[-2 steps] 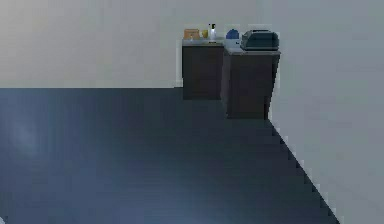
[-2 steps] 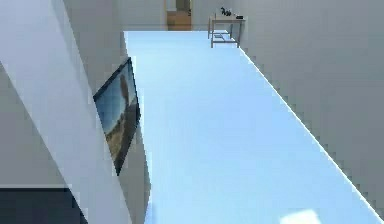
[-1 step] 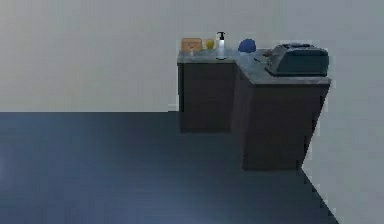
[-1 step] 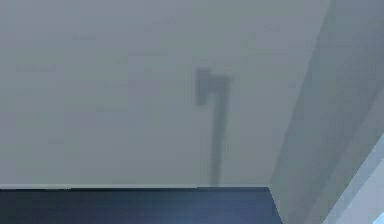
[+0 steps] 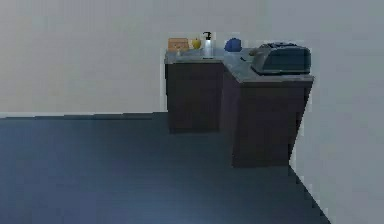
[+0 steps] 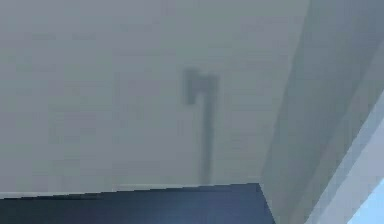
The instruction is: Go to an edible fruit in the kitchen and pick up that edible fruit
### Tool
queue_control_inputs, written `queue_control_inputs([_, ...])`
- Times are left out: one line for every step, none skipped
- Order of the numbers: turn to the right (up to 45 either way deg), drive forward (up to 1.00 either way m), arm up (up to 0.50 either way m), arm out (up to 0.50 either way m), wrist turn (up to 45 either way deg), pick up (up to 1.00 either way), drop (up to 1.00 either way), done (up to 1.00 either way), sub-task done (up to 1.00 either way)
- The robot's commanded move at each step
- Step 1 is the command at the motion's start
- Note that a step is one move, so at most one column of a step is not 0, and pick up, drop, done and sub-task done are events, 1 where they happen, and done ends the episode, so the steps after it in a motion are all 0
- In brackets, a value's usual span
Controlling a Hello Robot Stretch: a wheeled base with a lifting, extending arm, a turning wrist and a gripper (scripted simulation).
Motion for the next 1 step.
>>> queue_control_inputs([0.0,1.0,0.0,0.0,0.0,0.0,0.0,0.0,0.0])
